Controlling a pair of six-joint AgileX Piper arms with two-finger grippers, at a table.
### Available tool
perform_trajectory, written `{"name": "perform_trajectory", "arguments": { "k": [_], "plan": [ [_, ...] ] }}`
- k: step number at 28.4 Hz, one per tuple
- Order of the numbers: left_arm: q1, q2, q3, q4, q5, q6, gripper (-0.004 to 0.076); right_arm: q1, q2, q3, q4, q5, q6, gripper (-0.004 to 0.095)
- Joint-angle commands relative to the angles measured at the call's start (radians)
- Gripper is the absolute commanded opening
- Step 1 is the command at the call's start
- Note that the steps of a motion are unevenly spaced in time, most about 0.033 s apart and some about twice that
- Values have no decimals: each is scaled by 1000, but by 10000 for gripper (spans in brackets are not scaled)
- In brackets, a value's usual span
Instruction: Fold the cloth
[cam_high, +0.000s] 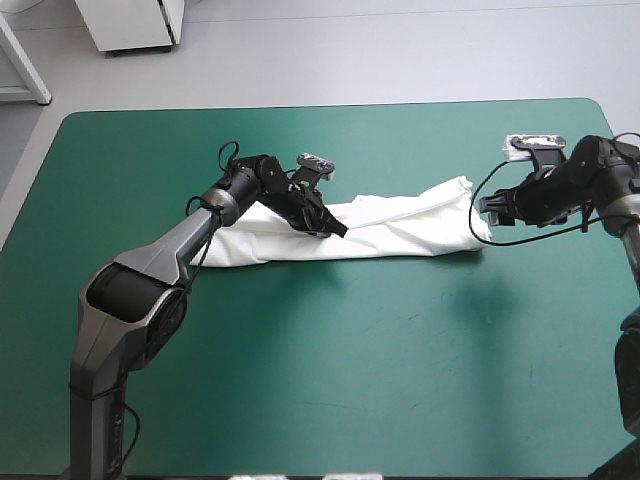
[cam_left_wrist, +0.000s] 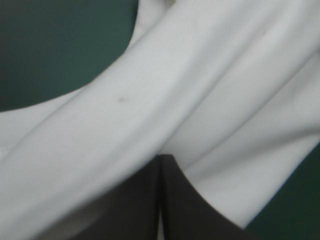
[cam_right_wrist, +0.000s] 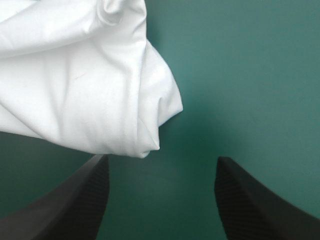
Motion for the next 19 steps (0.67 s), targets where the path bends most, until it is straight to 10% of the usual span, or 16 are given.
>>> {"name": "perform_trajectory", "arguments": {
  "k": [1,19],
  "plan": [
    [-5,-36,-24,-17,6,-11,-9,-8,23,-28,46,-38,-32,578],
    [-5,-35,-24,-17,43,-11,-9,-8,236,-54,242,-52,-108,577]
  ]
}}
